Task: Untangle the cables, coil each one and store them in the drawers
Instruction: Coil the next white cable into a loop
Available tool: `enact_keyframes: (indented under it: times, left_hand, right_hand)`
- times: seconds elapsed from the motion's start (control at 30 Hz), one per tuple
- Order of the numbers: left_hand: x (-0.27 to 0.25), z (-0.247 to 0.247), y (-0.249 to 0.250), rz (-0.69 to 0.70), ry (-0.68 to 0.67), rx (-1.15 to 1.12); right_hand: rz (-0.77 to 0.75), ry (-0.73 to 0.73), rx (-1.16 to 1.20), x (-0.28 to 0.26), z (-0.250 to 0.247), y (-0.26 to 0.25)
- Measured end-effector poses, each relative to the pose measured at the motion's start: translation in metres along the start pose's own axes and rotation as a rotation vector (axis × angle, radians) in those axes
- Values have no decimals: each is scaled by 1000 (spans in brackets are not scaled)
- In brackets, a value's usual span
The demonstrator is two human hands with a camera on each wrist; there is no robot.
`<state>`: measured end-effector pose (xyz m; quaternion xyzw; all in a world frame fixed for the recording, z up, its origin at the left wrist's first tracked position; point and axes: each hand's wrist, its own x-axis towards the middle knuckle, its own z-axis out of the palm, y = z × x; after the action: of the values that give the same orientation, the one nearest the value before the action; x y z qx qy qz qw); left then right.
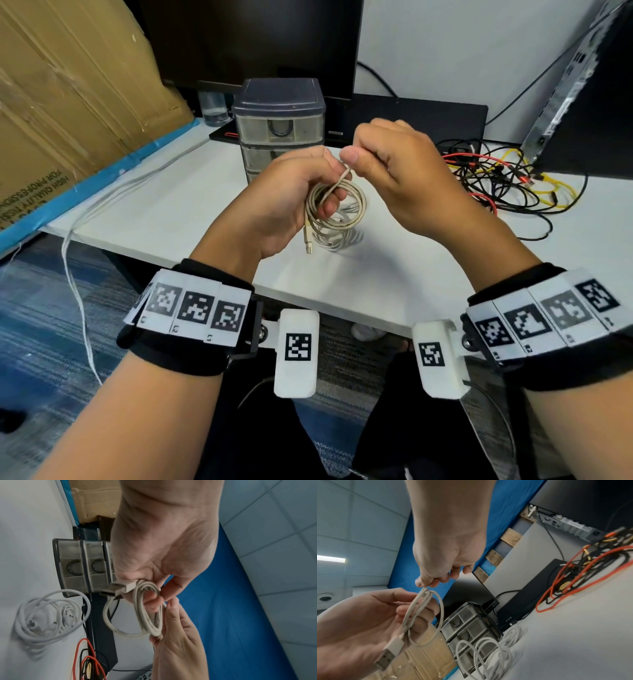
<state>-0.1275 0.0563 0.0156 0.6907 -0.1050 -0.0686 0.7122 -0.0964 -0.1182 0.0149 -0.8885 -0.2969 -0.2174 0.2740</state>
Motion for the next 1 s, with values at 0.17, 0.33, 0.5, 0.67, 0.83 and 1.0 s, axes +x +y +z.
enact_keyframes:
  times: [0.17, 0.33, 0.5, 0.67, 0.83, 1.0]
  left_hand:
    - [2, 5, -3, 19, 71, -48]
    - [5, 7, -4, 27, 100, -14]
    - [7, 7, -4, 10, 111, 13]
    - [8, 1, -1, -4, 44, -5]
    - [8, 1, -3, 17, 110, -79]
    - [8, 4, -2, 71, 165, -36]
  right_hand:
    - [40, -144, 102, -3, -9, 7]
    - [22, -279, 127, -2, -34, 3]
    - [-45, -256, 29, 2, -38, 3]
    - [-124, 11, -38, 6, -19, 6]
    - [177, 21, 358, 1, -2, 3]
    - [311, -50, 599, 0, -3, -3]
